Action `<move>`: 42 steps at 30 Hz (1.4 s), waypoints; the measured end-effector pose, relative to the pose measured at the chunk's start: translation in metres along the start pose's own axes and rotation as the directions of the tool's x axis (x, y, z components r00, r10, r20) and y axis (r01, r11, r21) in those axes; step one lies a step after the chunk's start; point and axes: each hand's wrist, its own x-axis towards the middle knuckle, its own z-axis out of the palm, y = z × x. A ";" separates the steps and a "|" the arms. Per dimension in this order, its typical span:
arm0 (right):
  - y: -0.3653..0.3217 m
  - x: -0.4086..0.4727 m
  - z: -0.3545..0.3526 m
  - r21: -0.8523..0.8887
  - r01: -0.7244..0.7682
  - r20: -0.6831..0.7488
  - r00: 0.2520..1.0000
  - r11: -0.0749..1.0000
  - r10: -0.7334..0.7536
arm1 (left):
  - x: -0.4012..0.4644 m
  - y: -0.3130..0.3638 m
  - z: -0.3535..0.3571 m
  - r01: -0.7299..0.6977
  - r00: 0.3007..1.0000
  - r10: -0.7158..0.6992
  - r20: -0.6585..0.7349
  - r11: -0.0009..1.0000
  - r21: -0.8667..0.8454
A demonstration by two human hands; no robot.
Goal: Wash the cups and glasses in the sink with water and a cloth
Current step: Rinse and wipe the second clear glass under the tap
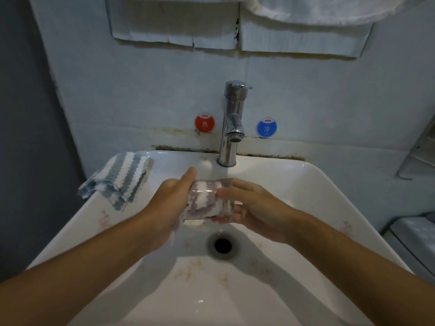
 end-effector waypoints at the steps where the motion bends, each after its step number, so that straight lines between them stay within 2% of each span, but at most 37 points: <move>1: 0.000 0.000 0.001 -0.002 0.008 -0.001 1.000 1.000 -0.008 | 0.002 -0.002 -0.002 -0.016 1.000 0.016 -0.006 0.999 0.031; 4: 0.000 -0.002 0.002 0.030 -0.080 -0.026 0.996 0.996 0.080 | 0.005 -0.003 -0.003 -0.054 0.996 0.058 -0.063 0.996 0.067; 7: 0.000 -0.003 0.001 0.007 -0.196 -0.033 0.980 0.981 0.196 | 0.006 -0.008 -0.001 -0.078 0.996 0.083 -0.039 0.991 0.106; 9: -0.001 -0.003 0.001 -0.021 -0.168 -0.058 0.984 0.985 0.167 | 0.003 -0.007 0.000 -0.055 0.998 0.054 0.008 0.997 0.056; 11: -0.003 -0.004 0.000 -0.011 -0.098 -0.051 0.994 0.995 0.098 | 0.004 -0.004 -0.004 0.042 0.995 -0.036 0.090 0.997 -0.067; 14: -0.005 -0.003 -0.001 0.017 -0.009 -0.005 1.000 1.000 0.009 | 0.002 0.001 -0.007 0.103 0.991 -0.090 0.101 0.987 -0.127; 18: -0.003 0.000 0.001 -0.004 -0.044 -0.009 0.999 0.999 0.044 | 0.001 0.000 -0.005 0.031 0.999 -0.029 -0.025 0.994 0.100; 21: -0.001 -0.001 -0.004 0.016 -0.211 0.010 0.978 0.977 0.210 | 0.003 -0.002 -0.002 0.010 0.998 -0.003 -0.060 0.991 0.130; 24: 0.000 0.000 -0.004 -0.050 -0.248 -0.006 0.969 0.968 0.248 | -0.002 -0.002 0.002 -0.022 1.000 0.024 -0.011 0.990 0.137; 26: -0.002 -0.001 -0.005 -0.041 -0.226 -0.016 0.974 0.973 0.225 | -0.001 -0.004 0.001 0.023 0.999 -0.026 0.043 0.998 0.064; 28: -0.005 -0.002 -0.006 -0.039 -0.188 -0.021 0.982 0.981 0.187 | 0.000 0.000 -0.003 0.152 0.978 -0.133 0.162 0.982 -0.109; 31: -0.003 0.000 -0.008 -0.013 -0.166 -0.072 0.984 0.986 0.165 | 0.002 0.005 -0.007 0.231 0.962 -0.192 0.195 0.951 -0.205; 33: 0.000 0.002 -0.009 0.025 -0.157 -0.115 0.981 0.987 0.159 | 0.004 0.006 -0.010 0.172 0.977 -0.148 0.154 0.972 -0.158; 35: 0.001 0.003 -0.009 0.059 -0.149 -0.199 0.967 0.987 0.158 | 0.006 0.006 -0.017 0.084 0.996 -0.087 -0.029 0.992 -0.097; 38: -0.003 0.000 -0.012 0.147 -0.136 -0.308 0.935 0.980 0.176 | 0.004 0.010 -0.026 -0.040 0.965 0.044 -0.259 0.999 0.023; 40: -0.006 -0.002 -0.014 0.206 -0.124 -0.328 0.926 0.971 0.188 | -0.004 0.017 -0.028 -0.119 0.937 0.154 -0.314 0.985 0.127; 42: -0.007 -0.001 -0.013 0.229 -0.127 -0.315 0.928 0.965 0.197 | -0.009 0.020 -0.031 -0.175 0.922 0.249 -0.295 0.951 0.256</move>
